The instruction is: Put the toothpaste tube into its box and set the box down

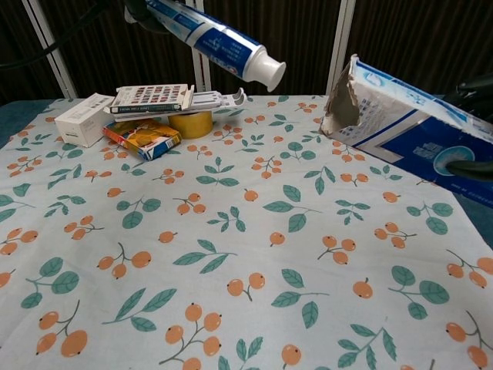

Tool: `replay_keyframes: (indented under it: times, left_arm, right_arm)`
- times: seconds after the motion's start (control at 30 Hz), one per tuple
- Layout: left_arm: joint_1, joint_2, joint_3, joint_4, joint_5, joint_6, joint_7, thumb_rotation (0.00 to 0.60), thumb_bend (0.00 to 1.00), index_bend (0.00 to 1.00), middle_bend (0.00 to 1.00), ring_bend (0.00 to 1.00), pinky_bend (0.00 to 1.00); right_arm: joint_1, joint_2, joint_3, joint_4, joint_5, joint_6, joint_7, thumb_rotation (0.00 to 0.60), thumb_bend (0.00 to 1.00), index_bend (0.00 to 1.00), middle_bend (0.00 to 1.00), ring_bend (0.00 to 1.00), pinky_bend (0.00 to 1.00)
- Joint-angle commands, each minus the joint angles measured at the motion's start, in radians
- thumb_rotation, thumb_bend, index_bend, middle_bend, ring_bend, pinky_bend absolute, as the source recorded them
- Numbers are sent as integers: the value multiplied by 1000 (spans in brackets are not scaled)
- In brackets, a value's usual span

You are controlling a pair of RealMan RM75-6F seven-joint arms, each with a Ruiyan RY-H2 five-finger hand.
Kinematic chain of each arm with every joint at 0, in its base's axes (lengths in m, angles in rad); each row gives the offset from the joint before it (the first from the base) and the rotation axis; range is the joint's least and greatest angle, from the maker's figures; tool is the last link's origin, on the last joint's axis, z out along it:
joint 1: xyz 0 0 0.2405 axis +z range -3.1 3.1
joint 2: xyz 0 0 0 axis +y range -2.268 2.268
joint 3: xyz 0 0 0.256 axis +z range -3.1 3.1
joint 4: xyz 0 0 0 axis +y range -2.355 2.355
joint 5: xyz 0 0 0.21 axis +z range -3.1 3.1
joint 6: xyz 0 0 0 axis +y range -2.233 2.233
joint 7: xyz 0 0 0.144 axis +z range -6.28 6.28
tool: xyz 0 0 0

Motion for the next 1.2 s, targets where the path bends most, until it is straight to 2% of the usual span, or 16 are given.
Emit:
replay_keyframes:
  times: [0.03,0.5,0.87,1.2]
  left_arm:
    - [-20,-17,1,-17,-12,-6,35,600,469,721,762,654,675]
    - [-85,-92,-4,-28,-39,12,136,600,469,725,771,663,681]
    - [-142,-167,24,31,-12,6,239,600,469,731,774,672,690]
    - [-189,-278,14,80,-14,44,314,600,469,735,784,676,692]
  right_arm:
    - [0,1,1,1,4,-2,2,600,305,435,499,443,441]
    - [1,1,0,-2,12,-11,0,600,305,435,499,443,441]
    - [0,3,0,-6,12,-12,2,600,305,435,499,443,441]
    - [-2,9,0,-11,12,-14,13,600,304,435,499,443,441]
